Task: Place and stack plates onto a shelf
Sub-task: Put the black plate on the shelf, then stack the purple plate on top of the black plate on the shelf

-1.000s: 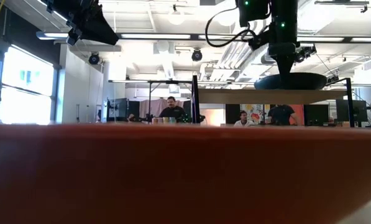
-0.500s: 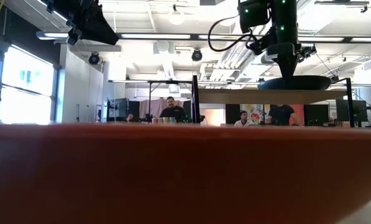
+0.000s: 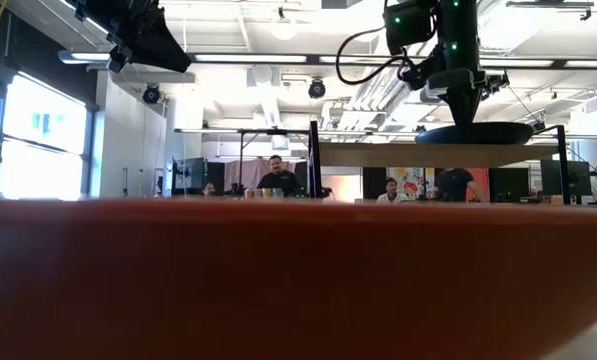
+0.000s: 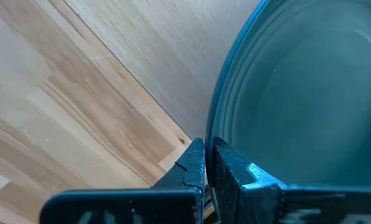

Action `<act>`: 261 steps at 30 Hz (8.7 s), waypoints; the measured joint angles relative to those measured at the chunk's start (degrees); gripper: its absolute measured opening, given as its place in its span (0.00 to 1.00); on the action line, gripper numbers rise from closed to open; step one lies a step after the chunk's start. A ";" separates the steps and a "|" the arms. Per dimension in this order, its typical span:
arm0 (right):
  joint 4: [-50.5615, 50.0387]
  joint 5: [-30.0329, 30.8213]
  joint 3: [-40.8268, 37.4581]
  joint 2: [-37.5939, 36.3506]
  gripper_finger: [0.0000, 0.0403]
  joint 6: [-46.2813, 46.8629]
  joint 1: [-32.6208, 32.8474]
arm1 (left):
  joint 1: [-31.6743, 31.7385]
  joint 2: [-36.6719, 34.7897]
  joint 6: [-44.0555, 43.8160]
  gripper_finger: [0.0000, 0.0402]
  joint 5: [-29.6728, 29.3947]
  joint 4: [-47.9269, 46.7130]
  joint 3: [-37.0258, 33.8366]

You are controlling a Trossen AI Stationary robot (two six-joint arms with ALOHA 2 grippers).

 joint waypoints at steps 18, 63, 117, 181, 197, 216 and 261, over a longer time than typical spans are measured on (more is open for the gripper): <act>-2.22 0.51 4.88 0.04 0.28 1.15 0.04 | -0.02 0.00 -0.22 0.16 1.81 -1.80 0.00; -0.92 -14.32 28.35 0.02 0.28 10.56 8.44 | 22.10 31.77 1.12 0.16 14.16 -13.95 -0.02; 0.48 -13.03 28.33 0.02 0.28 11.01 8.44 | 15.97 41.23 10.81 0.00 6.92 -15.66 6.43; 22.27 1.48 28.30 9.24 0.41 27.32 16.63 | -17.53 39.80 69.18 0.00 -20.66 -32.26 35.41; 21.83 2.27 28.30 9.85 0.19 28.58 16.16 | -18.69 39.80 70.66 0.02 -20.82 -28.98 35.41; 21.81 1.78 28.30 9.92 0.00 30.10 16.17 | -18.38 39.80 64.39 0.06 -17.54 -27.28 35.41; 8.44 2.35 28.30 7.78 0.00 31.56 12.96 | -21.27 39.67 39.28 0.32 -11.72 -25.29 37.18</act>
